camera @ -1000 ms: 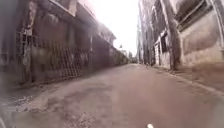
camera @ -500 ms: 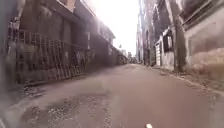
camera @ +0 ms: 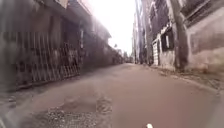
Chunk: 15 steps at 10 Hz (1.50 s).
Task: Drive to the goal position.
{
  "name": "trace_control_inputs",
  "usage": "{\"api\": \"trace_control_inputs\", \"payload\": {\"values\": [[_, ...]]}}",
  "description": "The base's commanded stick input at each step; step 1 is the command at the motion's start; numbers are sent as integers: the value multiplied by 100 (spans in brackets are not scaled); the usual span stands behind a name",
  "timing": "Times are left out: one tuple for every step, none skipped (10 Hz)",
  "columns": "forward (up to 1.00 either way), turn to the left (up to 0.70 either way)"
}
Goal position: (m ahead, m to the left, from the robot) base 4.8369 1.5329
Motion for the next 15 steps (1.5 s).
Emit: {"api": "trace_control_inputs", "payload": {"values": [[100, 0], [100, -6], [100, -17], [100, -14], [100, -6], [100, 0], [100, 0], [100, -10], [100, -20], [100, -10], [100, 0], [100, 0], [100, 0], [100, 0], [100, 0]]}}
